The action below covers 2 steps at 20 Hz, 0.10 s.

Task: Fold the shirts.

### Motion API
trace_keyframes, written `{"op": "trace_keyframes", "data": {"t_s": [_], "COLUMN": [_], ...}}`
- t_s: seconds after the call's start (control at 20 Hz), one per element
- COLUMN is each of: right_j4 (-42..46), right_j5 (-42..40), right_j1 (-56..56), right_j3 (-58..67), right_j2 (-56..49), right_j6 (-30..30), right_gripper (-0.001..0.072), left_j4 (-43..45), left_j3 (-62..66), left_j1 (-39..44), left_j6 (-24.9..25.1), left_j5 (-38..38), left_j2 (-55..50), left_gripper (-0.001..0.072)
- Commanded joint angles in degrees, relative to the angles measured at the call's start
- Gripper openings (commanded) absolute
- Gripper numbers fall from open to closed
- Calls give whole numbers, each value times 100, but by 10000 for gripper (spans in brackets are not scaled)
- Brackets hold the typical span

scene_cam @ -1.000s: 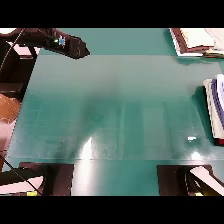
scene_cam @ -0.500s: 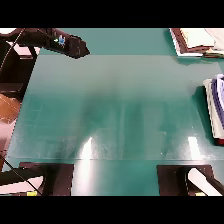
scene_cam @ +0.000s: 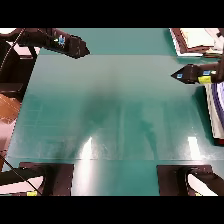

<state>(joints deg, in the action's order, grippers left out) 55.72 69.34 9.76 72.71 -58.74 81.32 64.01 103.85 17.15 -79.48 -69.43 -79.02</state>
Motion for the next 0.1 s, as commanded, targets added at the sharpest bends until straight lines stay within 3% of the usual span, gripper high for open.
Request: {"op": "trace_keyframes", "data": {"t_s": [0.0, 0.05], "right_j4": [-20, -22], "right_j5": [-98, -98], "right_j1": [275, 271], "right_j3": [4, 4], "right_j2": [4, 4], "right_j6": [-4, -4], "right_gripper": [13, 13], "left_j4": [2, 2], "left_j3": [7, 4], "left_j1": [0, 0], "left_j6": [0, 0], "left_j5": [2, 2], "left_j2": [-2, -2], "left_gripper": [29, 30]}}
